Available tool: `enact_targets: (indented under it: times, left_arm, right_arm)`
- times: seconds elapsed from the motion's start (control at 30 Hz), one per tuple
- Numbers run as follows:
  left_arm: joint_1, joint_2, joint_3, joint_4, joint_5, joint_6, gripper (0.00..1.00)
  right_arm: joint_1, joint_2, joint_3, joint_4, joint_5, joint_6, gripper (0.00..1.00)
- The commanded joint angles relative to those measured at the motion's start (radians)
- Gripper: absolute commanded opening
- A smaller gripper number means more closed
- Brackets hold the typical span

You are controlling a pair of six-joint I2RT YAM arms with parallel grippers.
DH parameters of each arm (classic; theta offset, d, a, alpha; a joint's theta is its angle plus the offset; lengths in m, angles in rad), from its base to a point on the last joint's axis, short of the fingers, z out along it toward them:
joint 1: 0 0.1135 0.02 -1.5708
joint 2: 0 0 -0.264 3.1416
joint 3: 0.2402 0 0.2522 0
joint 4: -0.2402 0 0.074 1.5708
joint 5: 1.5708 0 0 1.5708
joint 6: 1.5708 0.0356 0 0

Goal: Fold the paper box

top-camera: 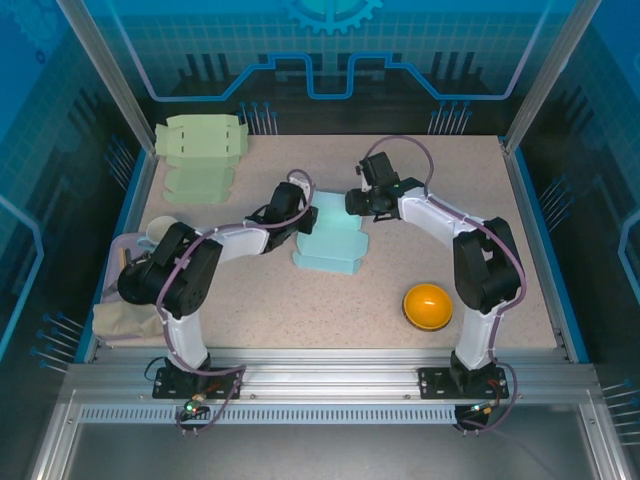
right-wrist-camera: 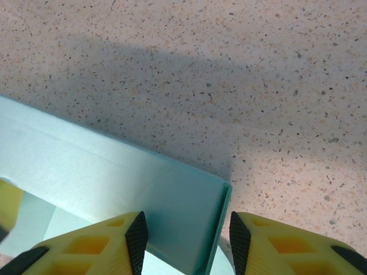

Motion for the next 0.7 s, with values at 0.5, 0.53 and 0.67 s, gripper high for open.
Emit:
enact_targets:
  times: [0.5,0.53,0.67]
  left_arm:
    - [-0.082,0.075,0.194,-0.25,-0.198,0.026,0.21]
    - [-0.082,0.054,0.182,-0.253,-0.18,0.028,0.24]
    - [-0.074,-0.053,0.117,-0.274,-0.115,0.012,0.38]
  right_arm:
    - [-0.015,0.041,-0.01,-0.087,0.046,0.012,0.45]
    - [-0.015,0.043,-0.006,-0.089,0.045,0.016,0.46]
    - [-0.015,0.034,0.009,-0.086,0.022,0.035,0.49]
